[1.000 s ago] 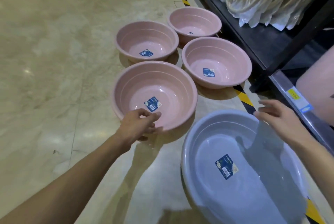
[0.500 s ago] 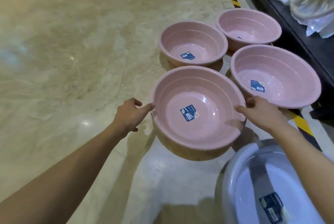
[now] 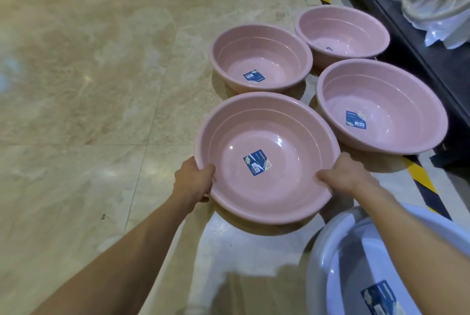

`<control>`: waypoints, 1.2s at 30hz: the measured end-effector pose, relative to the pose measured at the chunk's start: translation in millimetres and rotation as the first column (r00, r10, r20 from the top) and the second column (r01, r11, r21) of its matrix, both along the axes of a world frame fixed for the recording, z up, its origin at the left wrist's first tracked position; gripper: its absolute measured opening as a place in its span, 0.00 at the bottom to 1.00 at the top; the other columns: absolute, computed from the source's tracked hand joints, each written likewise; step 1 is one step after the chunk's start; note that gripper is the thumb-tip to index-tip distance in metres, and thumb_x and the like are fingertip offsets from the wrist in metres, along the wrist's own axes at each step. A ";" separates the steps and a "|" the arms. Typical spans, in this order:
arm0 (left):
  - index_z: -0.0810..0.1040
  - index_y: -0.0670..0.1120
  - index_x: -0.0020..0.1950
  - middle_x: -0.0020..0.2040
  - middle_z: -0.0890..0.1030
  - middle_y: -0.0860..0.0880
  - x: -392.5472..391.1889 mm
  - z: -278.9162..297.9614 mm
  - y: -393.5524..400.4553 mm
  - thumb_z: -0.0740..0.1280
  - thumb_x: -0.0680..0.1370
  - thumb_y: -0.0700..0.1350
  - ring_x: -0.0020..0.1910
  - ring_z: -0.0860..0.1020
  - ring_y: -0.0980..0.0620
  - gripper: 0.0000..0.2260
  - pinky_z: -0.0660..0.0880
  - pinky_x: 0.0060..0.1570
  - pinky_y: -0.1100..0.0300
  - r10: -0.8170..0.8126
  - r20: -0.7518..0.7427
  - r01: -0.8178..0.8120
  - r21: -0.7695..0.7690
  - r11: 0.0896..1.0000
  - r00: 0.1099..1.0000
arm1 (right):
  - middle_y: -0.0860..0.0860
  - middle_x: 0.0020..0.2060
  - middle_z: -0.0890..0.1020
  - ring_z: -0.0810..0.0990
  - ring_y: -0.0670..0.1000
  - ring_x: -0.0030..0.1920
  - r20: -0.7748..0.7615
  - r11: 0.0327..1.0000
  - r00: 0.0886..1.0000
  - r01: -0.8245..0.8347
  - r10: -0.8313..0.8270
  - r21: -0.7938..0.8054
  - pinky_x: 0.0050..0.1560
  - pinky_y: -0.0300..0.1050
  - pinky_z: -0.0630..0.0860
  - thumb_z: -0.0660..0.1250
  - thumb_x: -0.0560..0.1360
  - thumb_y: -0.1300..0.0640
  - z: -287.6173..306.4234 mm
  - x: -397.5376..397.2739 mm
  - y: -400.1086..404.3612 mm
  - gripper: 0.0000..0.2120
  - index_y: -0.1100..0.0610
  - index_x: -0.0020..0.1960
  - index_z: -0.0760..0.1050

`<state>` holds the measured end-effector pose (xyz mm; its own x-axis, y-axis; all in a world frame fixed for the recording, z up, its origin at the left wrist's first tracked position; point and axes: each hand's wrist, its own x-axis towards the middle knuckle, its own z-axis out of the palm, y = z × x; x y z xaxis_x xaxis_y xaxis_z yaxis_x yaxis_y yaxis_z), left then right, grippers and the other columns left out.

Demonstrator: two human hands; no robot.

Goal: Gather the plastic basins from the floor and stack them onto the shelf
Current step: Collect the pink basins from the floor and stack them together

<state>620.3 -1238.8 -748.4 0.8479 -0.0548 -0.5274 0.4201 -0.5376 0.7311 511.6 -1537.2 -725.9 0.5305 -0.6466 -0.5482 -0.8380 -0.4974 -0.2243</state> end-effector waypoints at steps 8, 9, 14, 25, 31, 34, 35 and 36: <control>0.77 0.50 0.41 0.42 0.84 0.43 -6.9 75.7 17.7 0.66 0.73 0.44 0.41 0.86 0.38 0.02 0.86 0.38 0.39 0.055 0.053 -0.055 -0.008 0.998 0.997 | 0.59 0.55 0.82 0.81 0.63 0.54 0.090 0.998 0.995 -0.049 0.046 0.032 0.60 0.62 0.78 0.73 0.72 0.49 66.7 2.6 14.5 0.25 0.57 0.64 0.71; 0.77 0.50 0.41 0.41 0.84 0.43 -9.0 98.1 22.3 0.65 0.71 0.45 0.40 0.86 0.38 0.02 0.86 0.37 0.39 0.053 0.061 -0.053 0.001 0.999 0.997 | 0.59 0.54 0.82 0.81 0.64 0.54 0.101 0.999 0.994 -0.046 0.043 0.024 0.59 0.62 0.78 0.73 0.72 0.49 87.2 0.9 18.4 0.24 0.57 0.63 0.71; 0.80 0.45 0.43 0.37 0.84 0.42 -6.8 258.0 48.7 0.65 0.69 0.46 0.35 0.86 0.39 0.08 0.86 0.37 0.41 0.018 0.074 -0.021 0.038 0.999 0.997 | 0.55 0.48 0.78 0.77 0.62 0.50 0.089 1.000 0.996 -0.003 0.001 0.018 0.50 0.54 0.75 0.72 0.71 0.47 241.2 -5.1 43.3 0.22 0.56 0.58 0.67; 0.80 0.44 0.44 0.37 0.84 0.43 28.6 603.3 90.0 0.64 0.66 0.52 0.35 0.85 0.40 0.14 0.86 0.41 0.41 -0.070 0.081 0.063 0.088 0.994 0.994 | 0.53 0.51 0.75 0.75 0.59 0.49 0.097 0.998 0.994 0.058 -0.058 0.003 0.45 0.49 0.69 0.69 0.72 0.48 606.9 8.5 94.3 0.22 0.56 0.61 0.67; 0.79 0.43 0.42 0.36 0.83 0.43 69.1 707.9 76.6 0.65 0.65 0.50 0.36 0.84 0.39 0.12 0.85 0.43 0.40 -0.115 0.121 0.106 0.075 0.992 0.986 | 0.53 0.52 0.76 0.75 0.59 0.50 0.153 0.993 0.981 0.120 -0.122 0.019 0.47 0.51 0.68 0.69 0.71 0.49 698.8 36.2 88.5 0.21 0.55 0.60 0.67; 0.79 0.46 0.42 0.37 0.84 0.43 91.0 733.2 67.7 0.66 0.65 0.49 0.37 0.85 0.39 0.10 0.85 0.44 0.40 -0.121 0.120 0.113 0.071 0.991 0.985 | 0.54 0.53 0.76 0.76 0.60 0.52 0.190 0.989 0.971 0.135 -0.143 0.053 0.49 0.52 0.72 0.70 0.71 0.50 729.9 52.0 81.8 0.20 0.54 0.58 0.67; 0.80 0.46 0.41 0.37 0.84 0.43 97.9 737.8 63.7 0.66 0.65 0.49 0.37 0.85 0.39 0.10 0.85 0.44 0.40 -0.124 0.116 0.116 0.070 0.991 0.985 | 0.54 0.53 0.77 0.77 0.60 0.53 0.205 0.987 0.966 0.143 -0.154 0.070 0.49 0.52 0.72 0.71 0.71 0.51 736.8 55.8 78.5 0.20 0.54 0.57 0.67; 0.80 0.47 0.41 0.37 0.85 0.43 106.4 742.5 58.4 0.66 0.65 0.49 0.37 0.85 0.39 0.10 0.85 0.44 0.40 -0.127 0.115 0.120 0.068 0.990 0.985 | 0.54 0.53 0.77 0.77 0.60 0.53 0.221 0.985 0.961 0.153 -0.167 0.083 0.49 0.52 0.73 0.71 0.70 0.52 742.5 61.8 75.0 0.19 0.54 0.57 0.68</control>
